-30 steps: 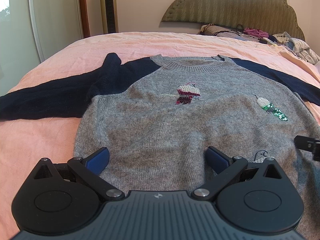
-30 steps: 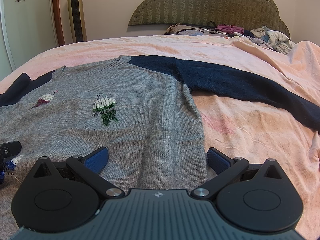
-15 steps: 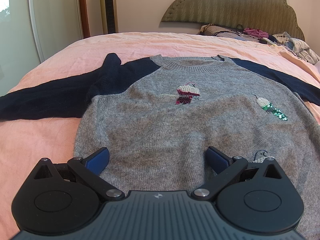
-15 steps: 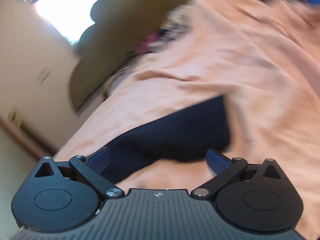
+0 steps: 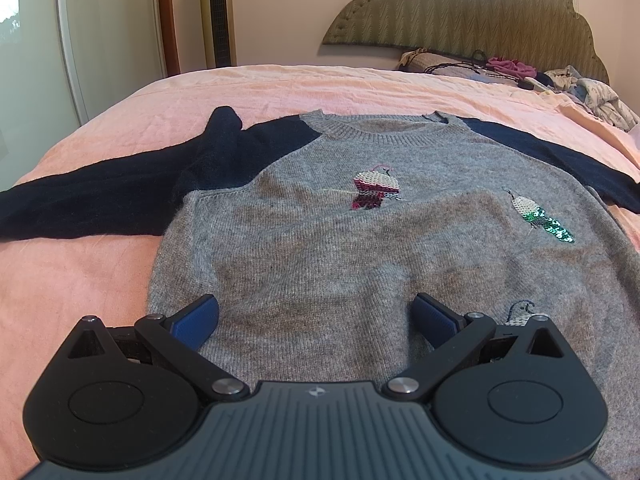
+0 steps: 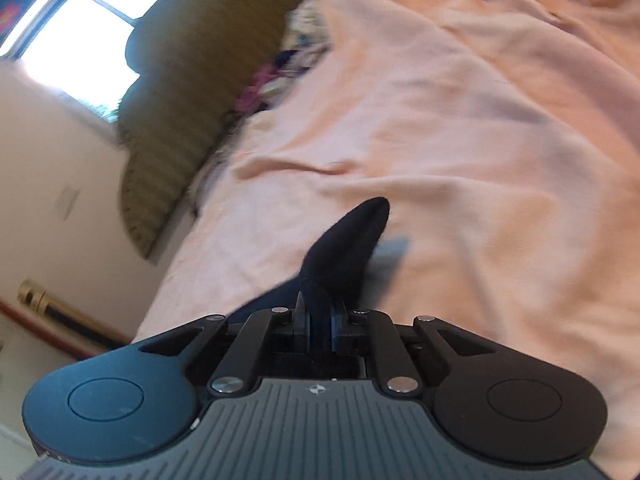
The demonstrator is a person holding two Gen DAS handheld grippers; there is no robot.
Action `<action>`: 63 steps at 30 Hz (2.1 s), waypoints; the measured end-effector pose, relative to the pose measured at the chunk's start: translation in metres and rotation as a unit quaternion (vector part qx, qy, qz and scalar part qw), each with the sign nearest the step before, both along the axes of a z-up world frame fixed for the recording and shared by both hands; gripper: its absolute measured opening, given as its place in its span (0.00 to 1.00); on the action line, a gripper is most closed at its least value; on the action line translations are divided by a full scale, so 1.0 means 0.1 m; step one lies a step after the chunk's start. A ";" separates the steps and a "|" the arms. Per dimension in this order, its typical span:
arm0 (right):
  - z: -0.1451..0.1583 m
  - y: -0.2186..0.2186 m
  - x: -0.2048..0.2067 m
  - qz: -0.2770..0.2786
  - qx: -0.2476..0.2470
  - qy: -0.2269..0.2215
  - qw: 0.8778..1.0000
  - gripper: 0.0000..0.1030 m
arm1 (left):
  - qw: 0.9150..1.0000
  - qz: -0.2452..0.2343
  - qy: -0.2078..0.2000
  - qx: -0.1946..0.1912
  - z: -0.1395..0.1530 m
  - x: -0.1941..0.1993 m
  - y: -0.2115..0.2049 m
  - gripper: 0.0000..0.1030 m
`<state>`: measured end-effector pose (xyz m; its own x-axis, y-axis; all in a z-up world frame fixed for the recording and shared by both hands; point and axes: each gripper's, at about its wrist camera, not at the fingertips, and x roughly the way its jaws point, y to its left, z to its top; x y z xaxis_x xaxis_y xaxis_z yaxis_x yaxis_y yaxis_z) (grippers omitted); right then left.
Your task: Fold small clothes
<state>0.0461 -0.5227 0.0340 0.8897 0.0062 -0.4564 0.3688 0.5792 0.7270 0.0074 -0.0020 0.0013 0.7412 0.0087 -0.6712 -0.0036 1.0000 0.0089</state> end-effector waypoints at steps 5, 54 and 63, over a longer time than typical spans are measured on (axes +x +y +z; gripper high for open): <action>0.53 1.01 0.66 0.165 0.014 -0.084 0.983 0.15 | 1.000 0.000 0.000 -0.001 0.00 0.00 0.00 1.00; -0.50 1.80 0.92 0.255 0.014 -0.097 0.962 0.85 | 0.991 0.033 0.044 -0.122 0.16 1.37 0.42 0.05; -0.23 1.86 0.95 0.254 -0.011 -0.066 0.965 0.89 | 0.994 0.037 -0.066 -0.074 0.58 0.99 0.36 0.24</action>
